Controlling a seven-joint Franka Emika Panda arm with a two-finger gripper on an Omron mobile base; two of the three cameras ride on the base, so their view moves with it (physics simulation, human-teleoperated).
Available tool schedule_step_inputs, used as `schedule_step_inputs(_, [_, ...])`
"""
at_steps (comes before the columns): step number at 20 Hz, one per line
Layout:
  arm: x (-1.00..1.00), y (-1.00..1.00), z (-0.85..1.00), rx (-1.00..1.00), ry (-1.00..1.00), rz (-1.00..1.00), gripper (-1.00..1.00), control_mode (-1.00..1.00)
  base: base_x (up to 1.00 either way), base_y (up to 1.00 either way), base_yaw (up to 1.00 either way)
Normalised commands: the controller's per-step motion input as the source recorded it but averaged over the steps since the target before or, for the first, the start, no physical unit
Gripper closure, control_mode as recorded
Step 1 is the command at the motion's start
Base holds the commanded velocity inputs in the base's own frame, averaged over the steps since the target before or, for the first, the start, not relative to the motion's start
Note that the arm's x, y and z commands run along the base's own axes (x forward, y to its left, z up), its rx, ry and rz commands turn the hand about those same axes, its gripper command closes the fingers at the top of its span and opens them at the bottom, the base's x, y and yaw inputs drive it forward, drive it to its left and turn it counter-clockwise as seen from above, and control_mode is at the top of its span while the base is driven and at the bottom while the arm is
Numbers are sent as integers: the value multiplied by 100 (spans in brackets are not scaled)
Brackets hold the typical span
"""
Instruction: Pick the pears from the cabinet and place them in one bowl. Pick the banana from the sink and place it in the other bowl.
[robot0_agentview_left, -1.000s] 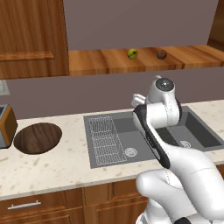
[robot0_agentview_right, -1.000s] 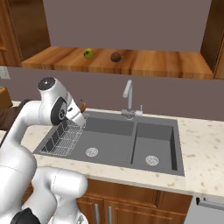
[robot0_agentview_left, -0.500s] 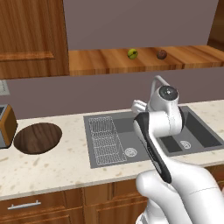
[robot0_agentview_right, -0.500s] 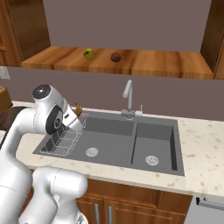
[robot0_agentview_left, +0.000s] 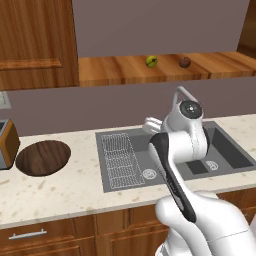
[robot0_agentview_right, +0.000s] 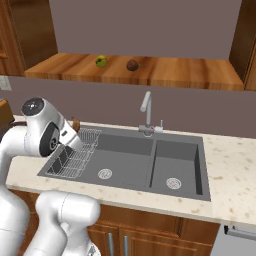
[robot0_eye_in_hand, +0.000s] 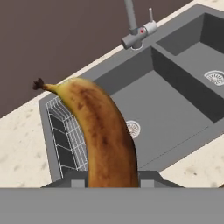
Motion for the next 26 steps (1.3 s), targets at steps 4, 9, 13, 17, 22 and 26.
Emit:
schedule_step_inputs(4, [-3, 55, 35, 2, 8, 18, 100, -100, 0, 0, 0])
schedule_step_inputs(9, [-15, 56, 2, 1, 1, 25, 100, -100, 0, 0, 0])
schedule_step_inputs(13, [-15, 67, -13, 0, 0, 26, 100, -100, 0, 0, 0])
schedule_step_inputs(17, [0, 71, -7, 1, -1, 23, 100, -100, 0, 0, 0])
schedule_step_inputs(22, [18, 71, -3, 2, 0, 19, 100, -100, 0, 0, 0])
schedule_step_inputs(26, [33, 73, 0, 2, 0, 15, 100, -100, 0, 0, 0])
